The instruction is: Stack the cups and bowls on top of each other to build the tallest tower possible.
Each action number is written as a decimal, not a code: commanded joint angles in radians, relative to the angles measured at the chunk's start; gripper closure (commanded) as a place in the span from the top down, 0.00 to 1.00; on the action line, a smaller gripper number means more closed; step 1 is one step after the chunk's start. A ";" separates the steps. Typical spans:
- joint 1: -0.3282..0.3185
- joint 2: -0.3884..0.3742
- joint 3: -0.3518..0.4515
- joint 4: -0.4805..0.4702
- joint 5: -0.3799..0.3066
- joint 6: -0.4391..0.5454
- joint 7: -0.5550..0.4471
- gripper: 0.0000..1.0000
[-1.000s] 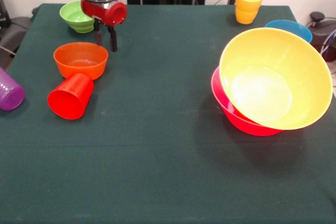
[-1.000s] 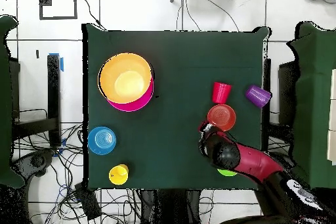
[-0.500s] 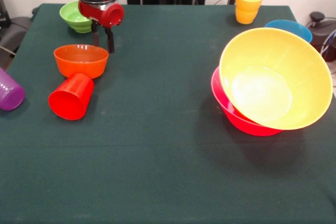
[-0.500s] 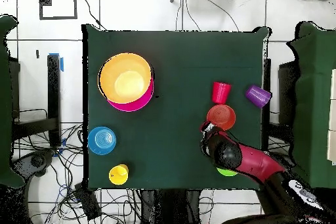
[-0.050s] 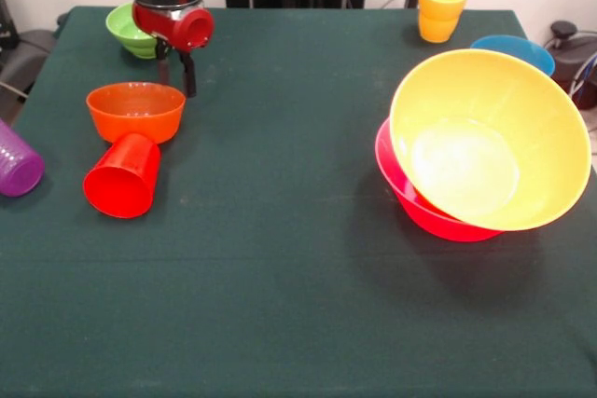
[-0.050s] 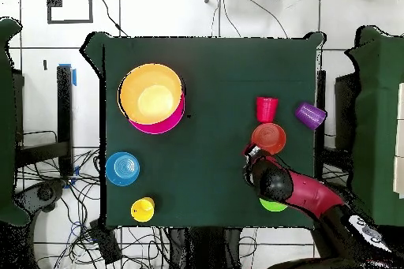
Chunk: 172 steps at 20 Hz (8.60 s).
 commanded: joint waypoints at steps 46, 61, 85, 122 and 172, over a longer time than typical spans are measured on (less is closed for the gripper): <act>-0.079 0.006 0.282 -0.250 -0.052 0.368 -0.124 1.00; -0.031 -0.041 0.284 -0.202 -0.009 0.359 -0.033 1.00; 0.024 0.076 0.237 -0.228 -0.033 0.208 0.033 1.00; -0.010 -0.001 0.225 -0.082 -0.032 0.165 0.070 1.00; -0.037 0.156 0.126 -0.166 -0.134 0.019 0.004 1.00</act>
